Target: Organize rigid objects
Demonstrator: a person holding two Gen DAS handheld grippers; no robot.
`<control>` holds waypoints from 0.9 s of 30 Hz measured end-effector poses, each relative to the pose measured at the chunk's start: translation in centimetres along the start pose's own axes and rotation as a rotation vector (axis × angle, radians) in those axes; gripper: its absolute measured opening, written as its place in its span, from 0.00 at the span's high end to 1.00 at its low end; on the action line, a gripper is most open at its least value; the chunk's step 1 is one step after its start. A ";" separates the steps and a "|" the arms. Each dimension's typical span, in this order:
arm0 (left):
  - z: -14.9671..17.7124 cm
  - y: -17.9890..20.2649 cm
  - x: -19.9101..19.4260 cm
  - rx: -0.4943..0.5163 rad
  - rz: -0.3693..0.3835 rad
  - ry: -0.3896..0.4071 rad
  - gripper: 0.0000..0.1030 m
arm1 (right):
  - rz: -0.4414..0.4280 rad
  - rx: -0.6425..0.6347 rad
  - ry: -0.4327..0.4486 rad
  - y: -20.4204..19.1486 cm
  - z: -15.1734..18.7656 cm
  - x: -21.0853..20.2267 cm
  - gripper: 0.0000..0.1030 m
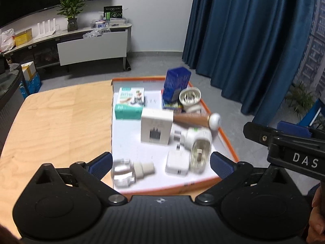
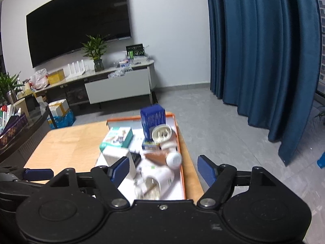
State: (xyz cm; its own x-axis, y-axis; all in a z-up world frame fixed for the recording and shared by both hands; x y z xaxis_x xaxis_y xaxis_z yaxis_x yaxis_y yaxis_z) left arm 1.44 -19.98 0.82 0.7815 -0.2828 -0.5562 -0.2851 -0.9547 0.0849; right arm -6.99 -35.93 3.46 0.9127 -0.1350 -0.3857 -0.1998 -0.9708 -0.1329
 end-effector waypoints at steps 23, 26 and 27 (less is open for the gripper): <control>4.4 1.3 -2.3 0.009 -0.057 -0.041 0.00 | 0.056 -0.006 -0.035 1.1 4.0 -4.3 0.13; 4.5 1.3 -2.3 0.012 -0.064 -0.038 0.00 | 0.060 -0.002 -0.041 1.1 4.1 -4.4 0.13; 4.5 1.2 -2.3 0.010 -0.064 -0.039 0.00 | 0.060 -0.004 -0.041 1.0 4.1 -4.4 0.13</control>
State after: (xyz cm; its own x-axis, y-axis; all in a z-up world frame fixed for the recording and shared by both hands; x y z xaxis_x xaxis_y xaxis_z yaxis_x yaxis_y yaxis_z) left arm -3.16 -20.09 -1.52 0.7758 -0.2176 -0.5923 -0.2412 -0.9696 0.0403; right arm -12.64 -35.53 1.24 0.8836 -0.1847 -0.4303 -0.2520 -0.9620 -0.1046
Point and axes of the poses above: each gripper's, at about its wrist camera, not at the fingertips, and x roughly the way its jaws point, y to its right, z to its underside, the point moved 3 cm from there along x, roughly the way its jaws point, and after that the axes turned 9 degrees about y, right-handed, at the moved point
